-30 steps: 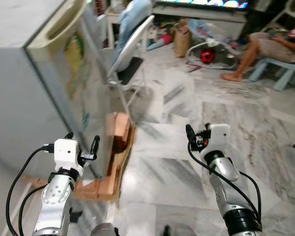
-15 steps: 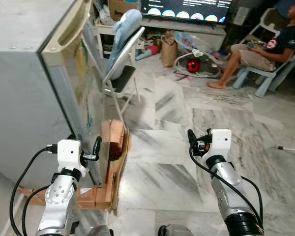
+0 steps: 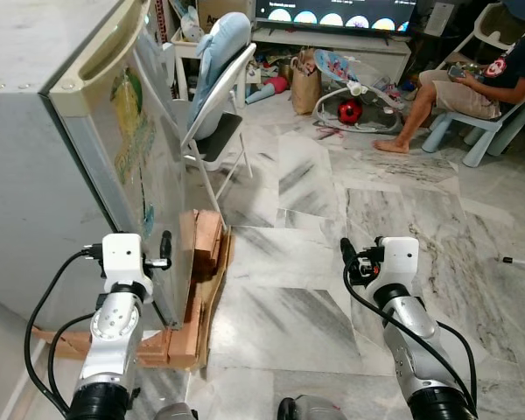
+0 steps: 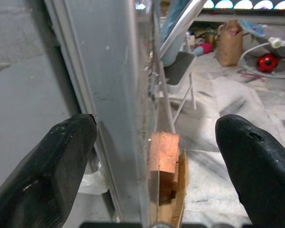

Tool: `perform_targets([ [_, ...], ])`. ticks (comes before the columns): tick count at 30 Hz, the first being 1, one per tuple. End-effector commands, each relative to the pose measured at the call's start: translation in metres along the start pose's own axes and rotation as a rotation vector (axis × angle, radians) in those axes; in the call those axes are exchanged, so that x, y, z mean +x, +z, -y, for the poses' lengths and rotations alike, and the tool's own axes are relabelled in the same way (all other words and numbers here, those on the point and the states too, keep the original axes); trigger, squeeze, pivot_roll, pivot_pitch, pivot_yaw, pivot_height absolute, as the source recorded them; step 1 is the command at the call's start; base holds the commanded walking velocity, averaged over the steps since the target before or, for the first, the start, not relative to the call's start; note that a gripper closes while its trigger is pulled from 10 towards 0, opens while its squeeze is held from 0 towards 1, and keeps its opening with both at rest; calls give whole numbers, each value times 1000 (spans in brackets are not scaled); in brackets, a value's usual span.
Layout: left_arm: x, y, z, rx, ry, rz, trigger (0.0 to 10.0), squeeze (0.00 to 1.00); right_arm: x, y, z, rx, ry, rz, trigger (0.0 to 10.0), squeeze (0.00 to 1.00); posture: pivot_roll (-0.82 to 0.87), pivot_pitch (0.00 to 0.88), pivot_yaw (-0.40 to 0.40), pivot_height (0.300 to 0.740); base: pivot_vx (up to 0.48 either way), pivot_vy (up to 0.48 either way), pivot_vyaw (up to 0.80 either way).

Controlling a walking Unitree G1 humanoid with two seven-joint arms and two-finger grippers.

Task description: Restocking fridge

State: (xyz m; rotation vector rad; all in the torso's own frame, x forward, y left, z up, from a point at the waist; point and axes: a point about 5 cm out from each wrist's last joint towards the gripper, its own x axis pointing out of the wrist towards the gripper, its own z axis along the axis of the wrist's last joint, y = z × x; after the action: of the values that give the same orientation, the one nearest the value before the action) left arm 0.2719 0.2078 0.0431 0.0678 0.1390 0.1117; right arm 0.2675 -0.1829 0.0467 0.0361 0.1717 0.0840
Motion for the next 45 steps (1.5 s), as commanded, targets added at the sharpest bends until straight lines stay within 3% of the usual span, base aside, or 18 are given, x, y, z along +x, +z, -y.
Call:
perform_targets([
  [1, 5, 3, 1, -12, 1, 12, 10000, 0, 0, 4, 4, -7, -3, 9, 10000, 0, -32, 0, -63, 740, 0, 0, 0],
  [11, 21, 11, 3, 11, -4, 30, 10000, 0, -10, -1, 3, 3, 51, -27, 10000, 0, -34, 0, -75, 740, 0, 0, 0],
  [13, 26, 14, 1, 15, 4, 28, 10000, 0, -23, -11, -1, 29, 154, -82, 10000, 0, -36, 0, -75, 740, 0, 0, 0],
  [15, 27, 14, 1, 15, 5, 28, 10000, 0, -25, -12, -2, 31, 169, -90, 10000, 0, -36, 0, -75, 740, 0, 0, 0],
  [17, 33, 19, 4, 15, -4, 34, 10000, 0, -43, -23, -2, 37, 248, -149, 10000, 0, -45, 0, -72, 740, 0, 0, 0],
  [19, 34, 20, 5, 13, -8, 37, 10000, 0, -45, -23, -1, 35, 250, -151, 10000, 0, -49, 0, -72, 740, 0, 0, 0],
  [21, 39, 34, 19, 53, -103, 88, 10000, 0, -51, -26, 0, 37, 273, -175, 10000, 0, -50, 0, -71, 740, 0, 0, 0],
  [22, 41, 47, 36, 94, -200, 148, 10000, 0, -54, -28, 2, 43, 281, -192, 10000, 0, -50, 0, -71, 740, 0, 0, 0],
  [23, 38, 67, 67, 215, -370, 262, 10000, 0, -58, -31, 5, 50, 285, -213, 10000, 0, -38, 0, -79, 740, 0, 0, 0],
  [24, 38, 67, 67, 215, -370, 262, 10000, 0, -58, -31, 5, 50, 285, -213, 10000, 0, -38, 0, -79, 740, 0, 0, 0],
  [25, 32, 77, 91, 298, -500, 335, 10000, 0, -59, -33, 8, 52, 276, -222, 10000, 0, -32, 0, -79, 740, 0, 0, 0],
  [28, 6, 96, 154, 201, -829, 381, 10000, 0, -61, -44, 13, 77, 224, -244, 10000, 0, -31, 0, -75, 740, 0, 0, 0],
  [30, -7, 113, 183, 140, -964, 414, 10000, 0, -62, -53, 11, 79, 222, -256, 10000, 0, -41, 0, -63, 740, 0, 0, 0],
  [32, -14, 131, 201, 70, -1034, 446, 10000, 0, -62, -55, 8, 71, 229, -255, 10000, 0, -49, 0, -55, 740, 0, 0, 0],
  [34, -6, 140, 204, 40, -991, 459, 10000, 0, -61, -56, 6, 70, 226, -251, 10000, 0, -56, 0, -49, 740, 0, 0, 0],
  [35, 5, 139, 198, 45, -925, 456, 10000, 0, -60, -57, 5, 75, 218, -250, 10000, 0, -60, 0, -47, 740, 0, 0, 0],
  [38, 11, 134, 187, 45, -875, 431, 10000, 0, -59, -57, 6, 77, 215, -249, 10000, 0, -60, 0, -44, 740, 0, 0, 0],
  [45, 11, 121, 163, 42, -849, 371, 10000, 0, -55, -61, 11, 79, 211, -243, 10000, 0, -41, 0, -43, 740, 0, 0, 0],
])
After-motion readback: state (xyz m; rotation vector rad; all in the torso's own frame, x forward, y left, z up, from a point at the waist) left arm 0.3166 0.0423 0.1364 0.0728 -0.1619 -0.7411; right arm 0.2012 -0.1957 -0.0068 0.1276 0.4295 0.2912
